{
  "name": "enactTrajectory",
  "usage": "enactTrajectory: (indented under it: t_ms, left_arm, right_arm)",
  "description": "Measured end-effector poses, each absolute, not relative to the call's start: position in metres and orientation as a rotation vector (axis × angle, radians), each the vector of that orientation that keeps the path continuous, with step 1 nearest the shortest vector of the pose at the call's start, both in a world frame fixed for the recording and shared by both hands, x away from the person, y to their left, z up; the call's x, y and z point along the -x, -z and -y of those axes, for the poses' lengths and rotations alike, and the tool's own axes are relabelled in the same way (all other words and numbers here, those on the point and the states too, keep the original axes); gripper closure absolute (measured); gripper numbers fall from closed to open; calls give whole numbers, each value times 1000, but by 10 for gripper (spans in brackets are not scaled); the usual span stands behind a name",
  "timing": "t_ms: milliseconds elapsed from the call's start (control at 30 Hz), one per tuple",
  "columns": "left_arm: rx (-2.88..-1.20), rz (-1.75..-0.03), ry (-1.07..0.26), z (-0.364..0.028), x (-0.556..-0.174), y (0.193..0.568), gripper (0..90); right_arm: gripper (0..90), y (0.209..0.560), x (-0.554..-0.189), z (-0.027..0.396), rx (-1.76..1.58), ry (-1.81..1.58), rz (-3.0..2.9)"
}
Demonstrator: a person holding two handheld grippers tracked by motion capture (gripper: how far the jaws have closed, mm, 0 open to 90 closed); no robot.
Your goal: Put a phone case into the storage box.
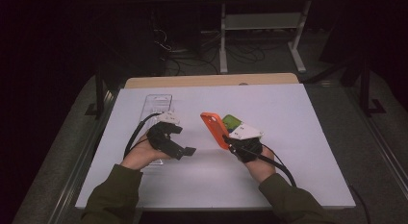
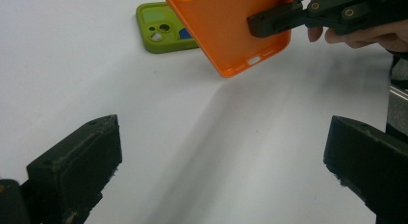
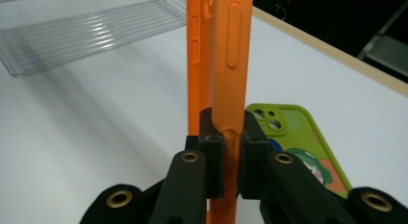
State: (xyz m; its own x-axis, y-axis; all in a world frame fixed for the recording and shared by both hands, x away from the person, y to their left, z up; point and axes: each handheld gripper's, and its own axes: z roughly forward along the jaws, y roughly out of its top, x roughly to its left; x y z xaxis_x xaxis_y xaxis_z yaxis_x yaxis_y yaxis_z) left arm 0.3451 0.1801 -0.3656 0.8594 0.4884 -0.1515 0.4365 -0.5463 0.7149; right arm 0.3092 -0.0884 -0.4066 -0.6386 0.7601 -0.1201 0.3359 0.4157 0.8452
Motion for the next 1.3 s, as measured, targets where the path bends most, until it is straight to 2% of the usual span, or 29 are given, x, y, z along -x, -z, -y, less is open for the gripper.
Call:
enactTrajectory:
  t_ms: [200,933,1300]
  left_arm:
    - [-2227,-688,-79,-179,-345,368,0]
    - [-1943,-782,-113,-154,-360,351,0]
    - [-1880,-798,-125,-133,-365,355,0]
  right_arm:
    - [823,407,-312,92,-1050,-1220,-2180]
    - [824,404,-311,88,-1082,-1262,-2132]
    - [824,403,-308,81,-1080,-1269,-2120]
